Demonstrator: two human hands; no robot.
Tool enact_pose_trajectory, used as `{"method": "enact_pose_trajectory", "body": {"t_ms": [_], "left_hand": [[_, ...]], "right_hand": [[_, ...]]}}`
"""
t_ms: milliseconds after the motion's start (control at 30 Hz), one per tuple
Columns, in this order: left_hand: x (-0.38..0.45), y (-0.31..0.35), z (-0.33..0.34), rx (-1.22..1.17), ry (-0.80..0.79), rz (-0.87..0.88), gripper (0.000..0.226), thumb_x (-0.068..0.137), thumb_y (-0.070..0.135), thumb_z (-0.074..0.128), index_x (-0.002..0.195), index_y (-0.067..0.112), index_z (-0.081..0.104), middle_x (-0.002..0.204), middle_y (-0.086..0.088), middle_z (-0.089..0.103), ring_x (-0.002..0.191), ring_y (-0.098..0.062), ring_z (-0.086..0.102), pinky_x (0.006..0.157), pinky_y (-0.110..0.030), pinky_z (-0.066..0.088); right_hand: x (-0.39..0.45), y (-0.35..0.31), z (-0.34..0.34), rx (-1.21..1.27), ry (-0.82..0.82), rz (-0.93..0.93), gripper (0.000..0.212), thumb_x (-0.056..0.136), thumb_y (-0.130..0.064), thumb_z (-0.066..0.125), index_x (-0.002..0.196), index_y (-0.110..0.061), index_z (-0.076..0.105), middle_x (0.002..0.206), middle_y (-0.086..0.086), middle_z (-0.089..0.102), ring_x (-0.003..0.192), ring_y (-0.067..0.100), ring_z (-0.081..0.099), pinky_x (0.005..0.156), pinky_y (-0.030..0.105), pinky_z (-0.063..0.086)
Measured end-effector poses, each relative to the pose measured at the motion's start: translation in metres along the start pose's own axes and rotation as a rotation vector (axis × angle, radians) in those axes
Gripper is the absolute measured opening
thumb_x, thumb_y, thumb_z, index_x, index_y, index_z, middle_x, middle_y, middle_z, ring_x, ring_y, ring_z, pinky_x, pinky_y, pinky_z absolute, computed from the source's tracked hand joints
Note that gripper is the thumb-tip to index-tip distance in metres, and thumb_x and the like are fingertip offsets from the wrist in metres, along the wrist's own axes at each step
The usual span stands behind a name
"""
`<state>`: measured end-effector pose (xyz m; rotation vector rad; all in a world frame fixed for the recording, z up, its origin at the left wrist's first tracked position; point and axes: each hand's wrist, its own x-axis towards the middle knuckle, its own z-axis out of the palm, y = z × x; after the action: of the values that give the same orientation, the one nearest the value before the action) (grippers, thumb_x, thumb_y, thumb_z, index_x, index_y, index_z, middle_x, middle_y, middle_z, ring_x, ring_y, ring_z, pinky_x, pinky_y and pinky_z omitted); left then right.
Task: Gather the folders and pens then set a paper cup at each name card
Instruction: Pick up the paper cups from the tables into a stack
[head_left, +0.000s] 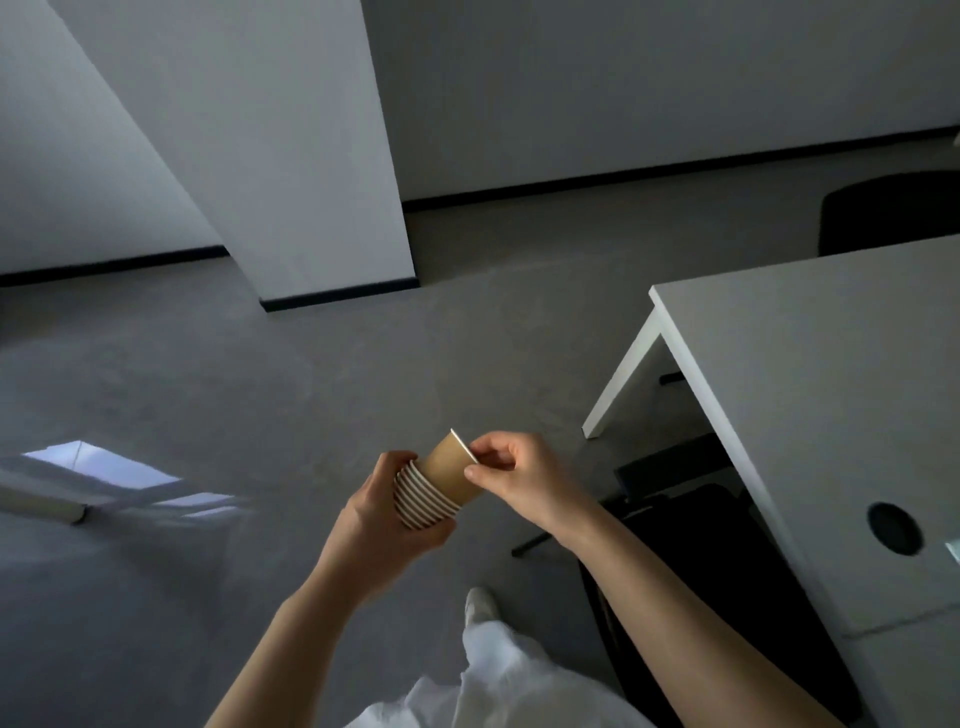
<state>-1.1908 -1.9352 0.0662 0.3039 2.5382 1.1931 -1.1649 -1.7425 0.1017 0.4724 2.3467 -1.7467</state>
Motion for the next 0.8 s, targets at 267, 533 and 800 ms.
{"method": "enact_pose_trajectory", "body": {"t_ms": [267,533,800], "left_hand": [[0.127,0.022,0.001,0.011,-0.077,0.054,0.071,0.045,0.057,0.071,0.11,0.038,0.047,0.086,0.01,0.062,0.07,-0.01,0.063,0.061,-0.032,0.054],[0.298,0.032,-0.028,0.059,-0.232,0.132,0.074,0.047,0.058,0.074,0.111,0.042,0.043,0.093,0.005,0.064,0.076,-0.013,0.065,0.064,-0.037,0.057],[0.463,0.078,-0.051,0.149,-0.347,0.234,0.072,0.06,0.035,0.088,0.116,0.037,0.043,0.093,0.003,0.06,0.08,-0.011,0.062,0.067,-0.036,0.054]], "right_hand": [[0.104,-0.012,-0.043,0.009,0.187,0.084,0.02,0.081,-0.011,0.07,0.1,-0.007,0.071,0.095,0.009,0.074,0.092,0.021,0.069,0.085,0.033,0.053],[0.238,-0.047,-0.072,0.045,0.339,0.099,0.02,0.082,-0.008,0.068,0.102,-0.004,0.07,0.096,0.011,0.073,0.087,0.013,0.064,0.082,0.03,0.051],[0.329,-0.087,-0.115,0.059,0.592,0.151,0.024,0.083,-0.012,0.067,0.106,-0.007,0.068,0.1,0.006,0.072,0.091,0.014,0.067,0.085,0.029,0.054]]}}
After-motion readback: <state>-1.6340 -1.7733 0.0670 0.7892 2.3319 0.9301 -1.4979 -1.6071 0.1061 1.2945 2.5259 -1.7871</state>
